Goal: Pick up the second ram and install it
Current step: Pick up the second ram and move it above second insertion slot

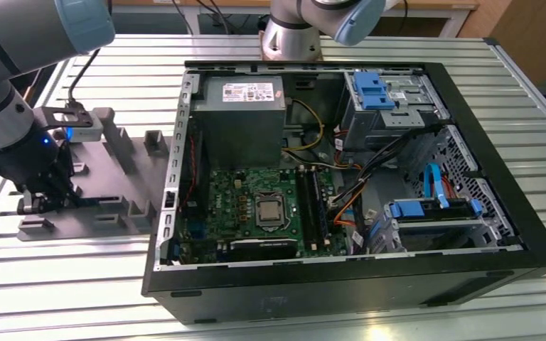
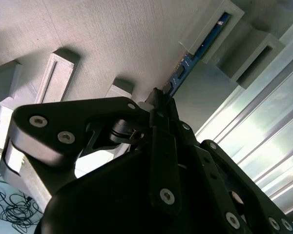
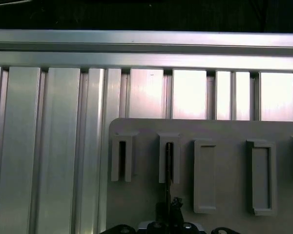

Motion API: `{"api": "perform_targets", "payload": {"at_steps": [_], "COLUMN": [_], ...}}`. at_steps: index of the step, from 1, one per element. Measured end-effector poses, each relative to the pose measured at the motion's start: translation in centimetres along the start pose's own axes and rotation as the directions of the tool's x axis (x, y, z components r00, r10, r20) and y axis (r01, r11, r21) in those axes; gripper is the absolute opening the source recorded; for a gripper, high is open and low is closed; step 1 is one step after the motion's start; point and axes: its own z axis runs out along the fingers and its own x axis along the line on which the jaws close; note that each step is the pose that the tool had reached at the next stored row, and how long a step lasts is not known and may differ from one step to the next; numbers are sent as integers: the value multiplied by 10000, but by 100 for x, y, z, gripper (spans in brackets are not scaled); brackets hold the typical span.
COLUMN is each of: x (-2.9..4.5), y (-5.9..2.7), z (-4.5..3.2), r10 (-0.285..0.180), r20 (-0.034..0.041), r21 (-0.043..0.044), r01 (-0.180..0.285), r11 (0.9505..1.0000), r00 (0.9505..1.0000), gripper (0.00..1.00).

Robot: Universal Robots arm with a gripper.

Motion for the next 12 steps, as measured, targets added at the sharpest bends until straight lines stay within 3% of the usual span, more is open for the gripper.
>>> {"api": "perform_targets", "payload": {"at_steps": [6,12], "x": [0,0], "y": [0,0], "z": [1,1], "r10": [477,483], "r20": [-32,-33], "r21": [2,3], "r01": [-477,-483], "r11": [9989,9988], "r00": [9989,9988], "gripper": [14,14]}}
